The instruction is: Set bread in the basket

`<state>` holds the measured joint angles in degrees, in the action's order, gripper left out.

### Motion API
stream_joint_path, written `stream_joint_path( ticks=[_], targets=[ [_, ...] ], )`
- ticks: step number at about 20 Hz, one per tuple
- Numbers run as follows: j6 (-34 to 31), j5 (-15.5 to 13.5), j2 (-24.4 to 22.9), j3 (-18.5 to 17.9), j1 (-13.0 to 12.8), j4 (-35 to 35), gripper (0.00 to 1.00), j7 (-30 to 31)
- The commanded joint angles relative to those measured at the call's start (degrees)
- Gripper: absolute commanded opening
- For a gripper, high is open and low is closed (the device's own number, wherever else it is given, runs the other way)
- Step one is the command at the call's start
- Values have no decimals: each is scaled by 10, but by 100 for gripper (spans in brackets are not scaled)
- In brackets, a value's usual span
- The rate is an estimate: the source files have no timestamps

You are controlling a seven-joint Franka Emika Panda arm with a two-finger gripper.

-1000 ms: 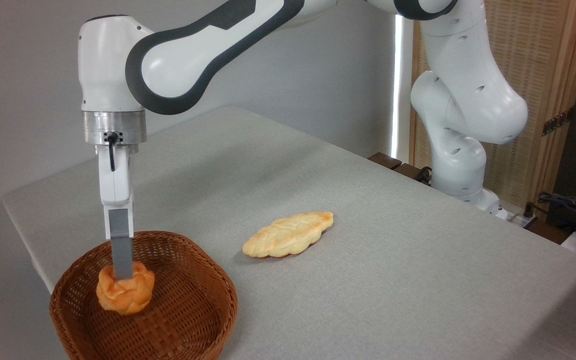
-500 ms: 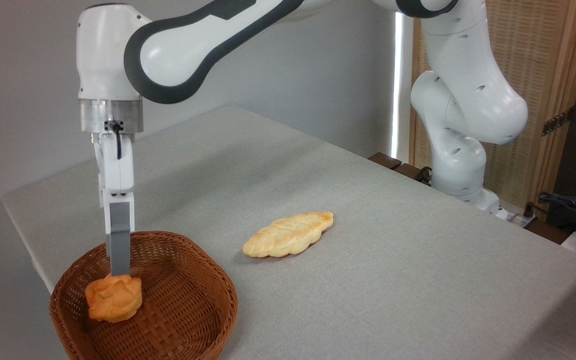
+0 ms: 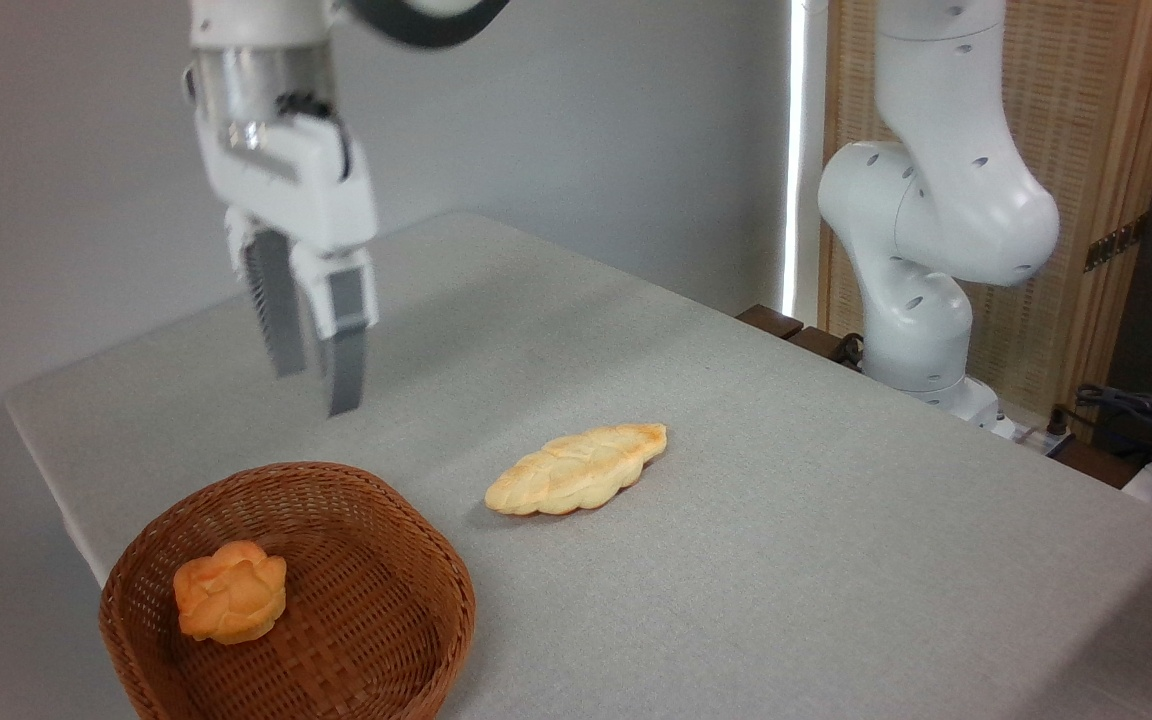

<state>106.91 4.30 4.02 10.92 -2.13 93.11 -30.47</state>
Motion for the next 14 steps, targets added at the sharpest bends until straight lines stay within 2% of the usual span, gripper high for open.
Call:
stream_joint_path(
  ticks=[1,3,8,10,14],
  targets=[
    [-87,-54,-45,3,27,9,100,-44],
    [-128,-53,-46,1,27,3,100,-46],
    [-146,-51,-45,-8,27,-9,100,-50],
    [-148,-54,-44,-39,17,-14,100,-51],
    [-149,-57,-46,-64,9,-17,100,-63]
  ],
)
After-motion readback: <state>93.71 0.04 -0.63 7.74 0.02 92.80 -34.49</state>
